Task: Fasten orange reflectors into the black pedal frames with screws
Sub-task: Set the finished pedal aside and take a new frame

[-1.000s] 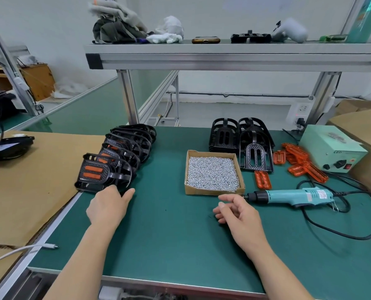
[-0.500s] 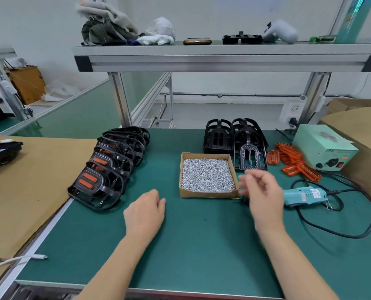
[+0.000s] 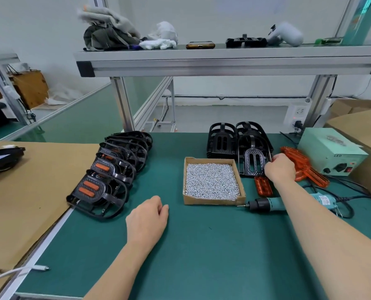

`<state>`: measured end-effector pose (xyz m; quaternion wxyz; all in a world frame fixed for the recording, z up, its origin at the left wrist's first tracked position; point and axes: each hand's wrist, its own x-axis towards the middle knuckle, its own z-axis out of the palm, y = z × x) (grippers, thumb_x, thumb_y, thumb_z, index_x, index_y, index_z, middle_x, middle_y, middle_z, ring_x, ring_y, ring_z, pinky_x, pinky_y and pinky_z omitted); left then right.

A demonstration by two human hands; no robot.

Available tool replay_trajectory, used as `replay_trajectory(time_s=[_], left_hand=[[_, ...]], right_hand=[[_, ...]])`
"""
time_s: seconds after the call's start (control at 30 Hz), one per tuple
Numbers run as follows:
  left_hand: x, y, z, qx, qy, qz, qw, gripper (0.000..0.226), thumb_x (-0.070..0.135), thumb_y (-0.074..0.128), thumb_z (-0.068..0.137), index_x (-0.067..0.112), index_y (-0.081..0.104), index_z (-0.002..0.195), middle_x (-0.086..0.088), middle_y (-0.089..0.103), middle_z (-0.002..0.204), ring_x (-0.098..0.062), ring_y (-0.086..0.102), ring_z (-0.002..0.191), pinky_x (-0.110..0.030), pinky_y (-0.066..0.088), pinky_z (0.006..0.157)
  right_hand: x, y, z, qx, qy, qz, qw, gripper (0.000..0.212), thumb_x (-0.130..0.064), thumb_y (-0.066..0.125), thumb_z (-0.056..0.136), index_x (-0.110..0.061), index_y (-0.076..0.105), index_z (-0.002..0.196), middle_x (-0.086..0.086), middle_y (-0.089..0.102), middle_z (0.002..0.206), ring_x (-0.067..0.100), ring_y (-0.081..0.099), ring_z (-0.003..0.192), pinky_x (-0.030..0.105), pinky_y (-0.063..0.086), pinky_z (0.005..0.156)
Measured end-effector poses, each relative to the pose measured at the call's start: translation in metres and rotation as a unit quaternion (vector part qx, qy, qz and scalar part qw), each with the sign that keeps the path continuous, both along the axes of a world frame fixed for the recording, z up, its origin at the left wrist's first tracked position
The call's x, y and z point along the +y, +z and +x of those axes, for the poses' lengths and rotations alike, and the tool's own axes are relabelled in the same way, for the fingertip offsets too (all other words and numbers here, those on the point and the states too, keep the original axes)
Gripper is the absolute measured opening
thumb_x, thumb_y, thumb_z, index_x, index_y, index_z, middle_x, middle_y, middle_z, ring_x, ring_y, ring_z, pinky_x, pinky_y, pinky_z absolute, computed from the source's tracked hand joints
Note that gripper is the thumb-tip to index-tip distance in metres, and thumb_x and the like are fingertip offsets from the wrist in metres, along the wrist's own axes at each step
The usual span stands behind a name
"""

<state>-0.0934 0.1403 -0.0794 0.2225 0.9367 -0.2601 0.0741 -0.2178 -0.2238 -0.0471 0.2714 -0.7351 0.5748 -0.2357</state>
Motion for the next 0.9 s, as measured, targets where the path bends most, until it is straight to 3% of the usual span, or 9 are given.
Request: replay_trajectory(time_s=[0.23, 0.33, 0.43, 0.5, 0.6, 0.67, 0.73, 0.83, 0.9], left_hand=[[-0.002, 0.002, 0.002, -0.002, 0.000, 0.003, 1.000, 0.030, 0.041, 0.051, 0.093, 0.020, 0.043, 0.072, 0.006, 0.054, 0.066, -0.021, 0.055, 0.068, -0.031, 0.037, 0.059], [-0.001, 0.000, 0.004, -0.005, 0.003, 0.004, 1.000, 0.031, 0.042, 0.051, 0.093, 0.020, 0.044, 0.072, 0.007, 0.054, 0.066, -0.020, 0.054, 0.068, -0.031, 0.035, 0.059], [0.002, -0.001, 0.005, -0.005, 0.004, -0.004, 1.000, 0.035, 0.047, 0.052, 0.093, 0.021, 0.045, 0.071, 0.008, 0.054, 0.064, -0.019, 0.053, 0.066, -0.030, 0.035, 0.058], [0.003, -0.002, 0.006, -0.003, -0.007, -0.030, 1.000, 0.037, 0.050, 0.054, 0.092, 0.022, 0.045, 0.070, 0.009, 0.054, 0.062, -0.017, 0.054, 0.065, -0.030, 0.036, 0.057], [0.003, -0.001, 0.001, 0.026, -0.058, -0.105, 0.992, 0.029, 0.041, 0.061, 0.090, 0.024, 0.052, 0.069, 0.009, 0.056, 0.060, -0.010, 0.054, 0.062, -0.030, 0.041, 0.057], [0.001, 0.001, -0.009, 0.126, -0.086, -0.213, 0.965, 0.022, 0.032, 0.066, 0.090, 0.025, 0.060, 0.070, 0.007, 0.062, 0.064, -0.009, 0.056, 0.058, -0.023, 0.045, 0.059], [-0.005, 0.006, -0.023, 0.266, -0.105, -0.314, 0.905, 0.017, 0.029, 0.066, 0.093, 0.021, 0.067, 0.077, 0.000, 0.069, 0.070, -0.010, 0.061, 0.056, -0.022, 0.048, 0.055], [-0.016, 0.016, -0.040, 0.425, -0.125, -0.369, 0.817, 0.029, 0.036, 0.058, 0.098, 0.009, 0.068, 0.092, -0.016, 0.072, 0.077, -0.019, 0.063, 0.055, -0.022, 0.045, 0.046], [-0.021, 0.021, -0.044, 0.479, -0.133, -0.375, 0.783, 0.044, 0.045, 0.054, 0.098, 0.004, 0.067, 0.098, -0.018, 0.071, 0.077, -0.020, 0.058, 0.052, -0.022, 0.039, 0.042]], right_hand=[[-0.009, -0.002, -0.002, 0.014, 0.005, -0.066, 0.998, 0.034, -0.006, 0.059, 0.091, -0.007, 0.069, 0.124, 0.025, 0.066, 0.123, 0.045, 0.059, 0.116, 0.042, 0.049, 0.097], [-0.005, 0.004, 0.000, -0.062, -0.015, -0.088, 0.994, 0.029, -0.011, 0.054, 0.099, -0.006, 0.062, 0.127, 0.024, 0.064, 0.126, 0.044, 0.057, 0.119, 0.044, 0.046, 0.100], [0.008, 0.018, 0.004, -0.195, -0.013, -0.073, 0.978, 0.018, -0.014, 0.052, 0.101, -0.009, 0.059, 0.116, 0.017, 0.068, 0.114, 0.037, 0.063, 0.110, 0.046, 0.050, 0.097], [0.030, 0.027, 0.004, -0.298, 0.024, -0.036, 0.953, 0.006, -0.012, 0.053, 0.101, -0.016, 0.057, 0.104, 0.012, 0.069, 0.103, 0.032, 0.069, 0.096, 0.046, 0.057, 0.086], [0.078, 0.037, 0.003, -0.404, 0.092, 0.005, 0.910, 0.022, -0.003, 0.052, 0.102, -0.022, 0.055, 0.090, 0.002, 0.069, 0.081, 0.013, 0.070, 0.065, 0.022, 0.057, 0.059], [0.107, 0.036, 0.002, -0.422, 0.145, 0.033, 0.894, 0.023, 0.003, 0.051, 0.101, -0.017, 0.058, 0.092, -0.003, 0.071, 0.076, 0.011, 0.069, 0.062, 0.025, 0.057, 0.060], [0.134, 0.034, -0.002, -0.457, 0.198, 0.071, 0.864, 0.020, 0.008, 0.053, 0.096, -0.007, 0.066, 0.099, 0.001, 0.075, 0.083, 0.021, 0.072, 0.075, 0.037, 0.059, 0.071], [0.173, 0.031, -0.010, -0.563, 0.271, 0.184, 0.759, 0.011, -0.010, 0.067, 0.090, -0.017, 0.075, 0.089, -0.005, 0.077, 0.085, 0.011, 0.072, 0.082, 0.029, 0.058, 0.076], [0.187, 0.023, -0.010, -0.562, 0.274, 0.252, 0.739, 0.021, -0.012, 0.047, 0.102, -0.010, 0.067, 0.098, -0.001, 0.075, 0.091, 0.015, 0.070, 0.086, 0.033, 0.058, 0.078]])
